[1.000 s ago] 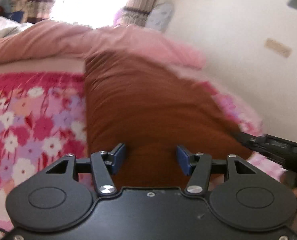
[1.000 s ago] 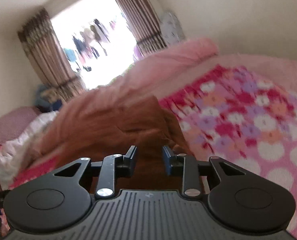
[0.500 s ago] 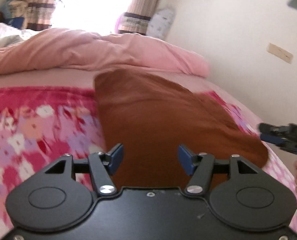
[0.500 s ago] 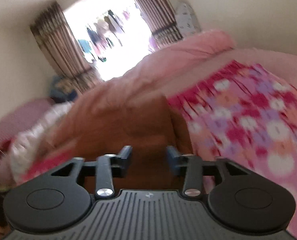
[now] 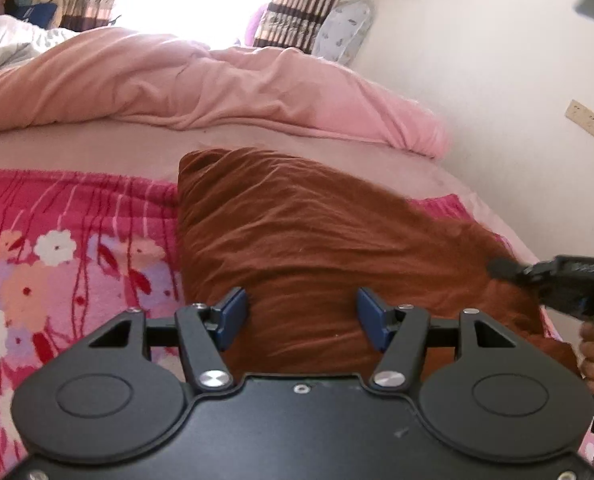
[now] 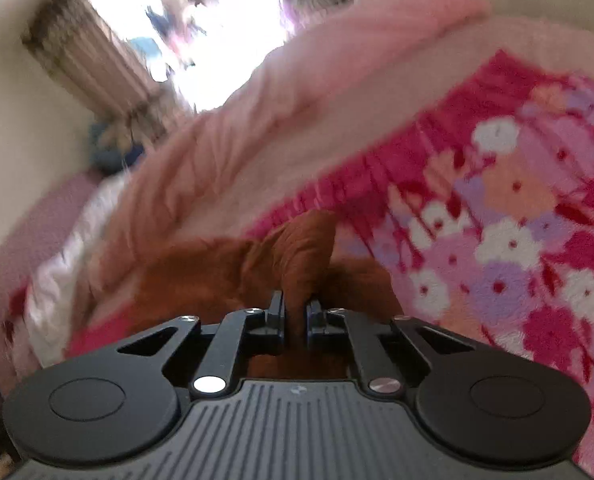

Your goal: Fold large clothes

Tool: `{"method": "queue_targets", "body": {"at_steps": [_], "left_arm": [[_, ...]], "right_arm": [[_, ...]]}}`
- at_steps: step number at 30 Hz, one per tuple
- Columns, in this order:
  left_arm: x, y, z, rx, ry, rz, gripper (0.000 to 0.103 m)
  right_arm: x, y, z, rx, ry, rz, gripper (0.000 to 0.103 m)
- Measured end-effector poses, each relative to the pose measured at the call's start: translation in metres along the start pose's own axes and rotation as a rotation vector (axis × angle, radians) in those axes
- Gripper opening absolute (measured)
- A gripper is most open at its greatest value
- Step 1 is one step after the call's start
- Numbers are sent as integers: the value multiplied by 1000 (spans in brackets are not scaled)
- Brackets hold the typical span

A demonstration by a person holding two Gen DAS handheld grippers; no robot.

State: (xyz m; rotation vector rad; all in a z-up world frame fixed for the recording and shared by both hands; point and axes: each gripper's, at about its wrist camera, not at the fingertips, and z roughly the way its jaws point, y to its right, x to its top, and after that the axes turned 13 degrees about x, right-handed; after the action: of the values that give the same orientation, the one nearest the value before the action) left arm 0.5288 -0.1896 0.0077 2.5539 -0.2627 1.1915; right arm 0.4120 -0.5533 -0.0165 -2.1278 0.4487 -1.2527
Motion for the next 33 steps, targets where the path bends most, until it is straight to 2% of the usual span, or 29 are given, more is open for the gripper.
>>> {"method": "queue_targets", "body": {"at_steps": [2,3,6,8,12,13,16,20,23,25,30,31,33], "left_arm": [[-1,1,2,-5,-2,6,63],[-3,3,4,8,-3,13,64],[-9,11,15,45,-8,51,66],[-12,13,16,69,2,73,66],[-19,1,-27,50,54,47,64],[-26,-4,-41,44,73,46,64],[-64,-21,-88,19,109,42,64],[-121,-37,-119,15,66,5,61],[-152,-40,-123,11,20,-27,57],[-161,-34,-119,16,6,-19,57],[-168,-17,-101,58,11,36,55],[-167,-14,-97,82,16,53,52],[-167,-7,-90,101,18,61,31]], "right_arm": [[-2,-8,-20,12,75,-19,8],[-5,-5,-22,5,85,-2,8],[-19,19,-3,-79,29,44,11],[-26,32,5,-80,25,68,17],[-31,30,-29,14,119,135,46],[-31,24,-43,21,132,128,55],[-53,8,-96,16,204,83,71],[-99,14,-143,-24,210,148,72],[-125,26,-147,-6,183,217,72],[-129,29,-142,26,183,239,72],[-119,26,-122,28,204,240,72],[-123,23,-120,16,203,241,72],[-120,22,-113,5,209,242,72]]}}
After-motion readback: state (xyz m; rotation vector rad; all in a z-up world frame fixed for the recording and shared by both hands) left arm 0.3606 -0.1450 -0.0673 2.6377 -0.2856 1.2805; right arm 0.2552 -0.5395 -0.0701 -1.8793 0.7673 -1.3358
